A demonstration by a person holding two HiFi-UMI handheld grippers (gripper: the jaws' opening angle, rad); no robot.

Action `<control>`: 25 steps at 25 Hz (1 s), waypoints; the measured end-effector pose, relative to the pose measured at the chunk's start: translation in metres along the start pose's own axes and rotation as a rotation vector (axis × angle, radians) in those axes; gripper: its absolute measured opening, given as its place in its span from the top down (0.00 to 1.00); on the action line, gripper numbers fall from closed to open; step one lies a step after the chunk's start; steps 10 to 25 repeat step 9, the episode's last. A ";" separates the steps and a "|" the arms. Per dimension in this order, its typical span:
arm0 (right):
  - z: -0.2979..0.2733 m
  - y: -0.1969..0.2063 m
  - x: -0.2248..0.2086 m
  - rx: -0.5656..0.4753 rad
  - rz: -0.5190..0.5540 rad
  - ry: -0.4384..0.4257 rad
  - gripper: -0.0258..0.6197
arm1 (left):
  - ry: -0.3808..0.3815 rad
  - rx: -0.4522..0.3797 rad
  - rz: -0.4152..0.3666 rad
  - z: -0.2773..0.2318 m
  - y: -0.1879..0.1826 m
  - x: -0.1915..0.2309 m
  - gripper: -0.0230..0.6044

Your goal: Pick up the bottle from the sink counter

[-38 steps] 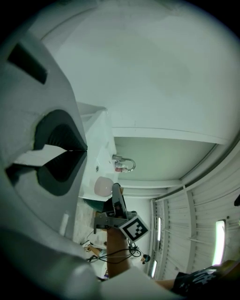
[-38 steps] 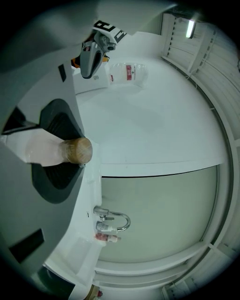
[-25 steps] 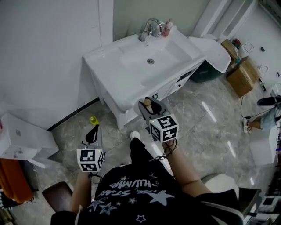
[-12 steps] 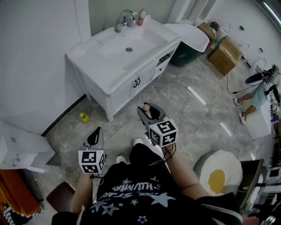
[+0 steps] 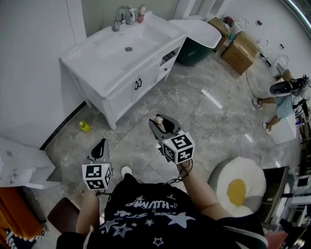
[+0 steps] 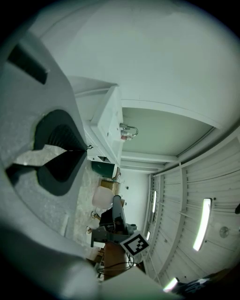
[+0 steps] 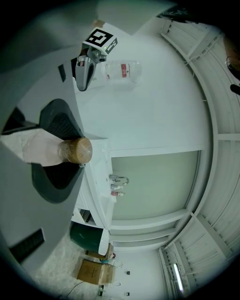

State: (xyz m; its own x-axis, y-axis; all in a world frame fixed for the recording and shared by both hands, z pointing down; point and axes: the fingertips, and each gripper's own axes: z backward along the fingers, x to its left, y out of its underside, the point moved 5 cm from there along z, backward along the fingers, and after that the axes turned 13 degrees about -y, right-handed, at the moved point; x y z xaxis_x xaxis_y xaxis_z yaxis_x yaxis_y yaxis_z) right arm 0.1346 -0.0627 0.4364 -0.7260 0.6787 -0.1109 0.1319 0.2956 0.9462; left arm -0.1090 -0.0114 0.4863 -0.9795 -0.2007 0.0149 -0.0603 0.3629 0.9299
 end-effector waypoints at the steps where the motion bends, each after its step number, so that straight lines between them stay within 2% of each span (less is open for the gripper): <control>1: 0.010 0.004 0.001 0.009 0.003 -0.001 0.74 | -0.004 0.003 0.001 0.005 0.002 -0.008 0.94; 9: 0.099 0.038 0.000 0.032 -0.004 -0.018 0.74 | -0.013 -0.008 -0.007 0.051 0.012 -0.086 0.94; 25: 0.099 0.038 0.000 0.032 -0.004 -0.018 0.74 | -0.013 -0.008 -0.007 0.051 0.012 -0.086 0.94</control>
